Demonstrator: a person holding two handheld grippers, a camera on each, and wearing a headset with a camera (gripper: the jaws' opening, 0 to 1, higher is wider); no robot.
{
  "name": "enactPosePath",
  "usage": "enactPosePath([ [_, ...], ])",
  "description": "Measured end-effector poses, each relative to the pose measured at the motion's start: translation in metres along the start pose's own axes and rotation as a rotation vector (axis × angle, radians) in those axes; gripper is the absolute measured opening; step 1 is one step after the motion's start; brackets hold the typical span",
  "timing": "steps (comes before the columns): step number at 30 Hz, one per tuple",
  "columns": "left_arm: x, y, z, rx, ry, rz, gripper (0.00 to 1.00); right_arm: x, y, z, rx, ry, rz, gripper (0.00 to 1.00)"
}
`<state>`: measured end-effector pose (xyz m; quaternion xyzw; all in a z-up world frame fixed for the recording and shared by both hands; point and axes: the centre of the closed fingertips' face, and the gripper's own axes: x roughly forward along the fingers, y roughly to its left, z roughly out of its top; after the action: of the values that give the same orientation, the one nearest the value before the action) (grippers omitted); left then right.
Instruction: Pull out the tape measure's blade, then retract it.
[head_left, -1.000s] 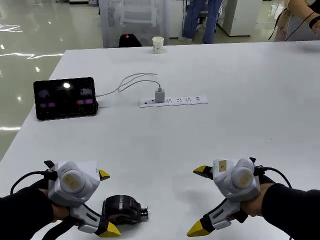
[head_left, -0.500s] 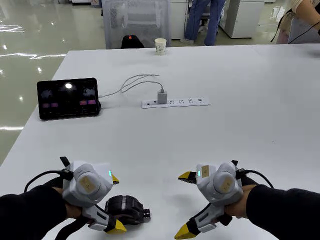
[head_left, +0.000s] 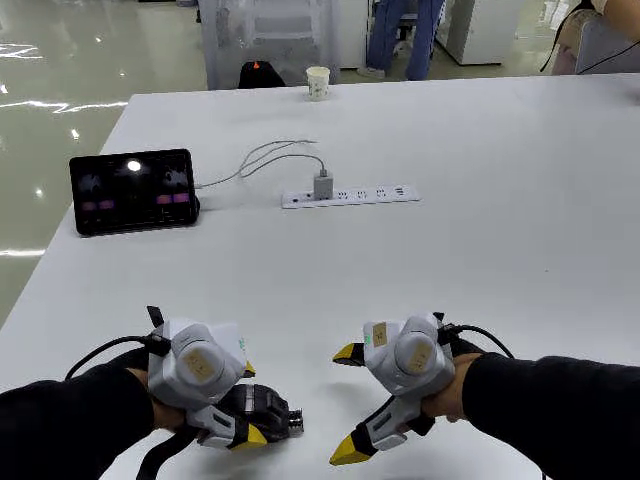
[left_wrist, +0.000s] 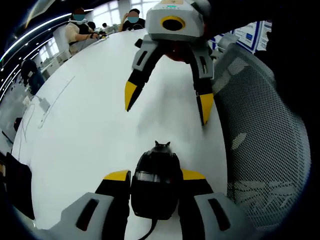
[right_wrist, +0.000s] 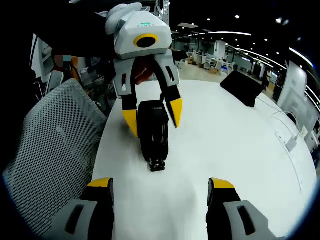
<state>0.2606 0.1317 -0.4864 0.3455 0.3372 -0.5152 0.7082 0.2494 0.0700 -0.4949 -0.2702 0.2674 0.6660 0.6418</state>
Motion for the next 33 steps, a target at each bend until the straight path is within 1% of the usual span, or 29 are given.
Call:
enactPosePath([
  [1, 0.005, -0.012, 0.003, -0.046, -0.013, -0.043, 0.31, 0.002, 0.000, 0.001, 0.000, -0.002, 0.002, 0.74],
  [2, 0.005, -0.011, 0.001, -0.038, 0.006, -0.028, 0.31, 0.004, 0.001, 0.002, -0.004, -0.002, 0.003, 0.74],
  [3, 0.005, -0.011, 0.000, -0.028, 0.015, -0.032, 0.31, 0.006, 0.001, 0.002, -0.005, -0.002, 0.005, 0.73],
  [6, 0.005, -0.012, -0.001, -0.036, 0.024, -0.037, 0.30, 0.011, 0.003, 0.004, -0.026, 0.000, 0.017, 0.64],
  [10, 0.004, -0.014, -0.002, -0.041, 0.035, -0.032, 0.31, 0.017, 0.002, 0.007, -0.036, -0.001, 0.020, 0.60],
  [13, 0.004, -0.013, -0.003, -0.043, 0.037, -0.031, 0.31, 0.020, 0.001, 0.009, -0.035, 0.000, 0.021, 0.57],
  [15, 0.004, -0.013, -0.003, -0.045, 0.032, -0.042, 0.31, 0.023, 0.001, 0.007, -0.042, 0.008, 0.024, 0.55],
  [16, 0.004, -0.014, -0.003, -0.048, 0.030, -0.045, 0.31, 0.025, 0.000, 0.005, -0.038, 0.013, 0.027, 0.54],
  [17, 0.004, -0.014, -0.003, -0.052, 0.024, -0.048, 0.31, 0.027, -0.001, 0.003, -0.017, 0.019, 0.030, 0.53],
  [19, 0.005, -0.014, -0.003, -0.054, 0.017, -0.046, 0.31, 0.031, -0.002, 0.004, -0.015, 0.022, 0.027, 0.52],
  [21, 0.005, -0.015, -0.002, -0.057, 0.013, -0.042, 0.31, 0.034, 0.000, 0.004, -0.015, 0.024, 0.028, 0.48],
  [22, 0.005, -0.014, -0.001, -0.058, 0.015, -0.043, 0.31, 0.036, 0.002, 0.004, -0.023, 0.029, 0.040, 0.46],
  [24, 0.005, -0.014, -0.001, -0.052, 0.023, -0.047, 0.31, 0.039, 0.006, 0.002, -0.036, 0.039, 0.056, 0.45],
  [25, 0.005, -0.014, -0.001, -0.050, 0.025, -0.048, 0.31, 0.040, 0.006, 0.002, -0.039, 0.041, 0.055, 0.44],
  [27, 0.005, -0.013, -0.002, -0.051, 0.024, -0.049, 0.31, 0.041, 0.006, 0.000, -0.045, 0.053, 0.051, 0.39],
  [31, 0.004, -0.013, -0.001, -0.056, 0.019, -0.051, 0.31, 0.042, 0.005, -0.001, -0.047, 0.057, 0.042, 0.32],
  [33, 0.004, -0.012, -0.002, -0.057, 0.019, -0.053, 0.31, 0.042, 0.004, 0.001, -0.039, 0.053, 0.038, 0.25],
])
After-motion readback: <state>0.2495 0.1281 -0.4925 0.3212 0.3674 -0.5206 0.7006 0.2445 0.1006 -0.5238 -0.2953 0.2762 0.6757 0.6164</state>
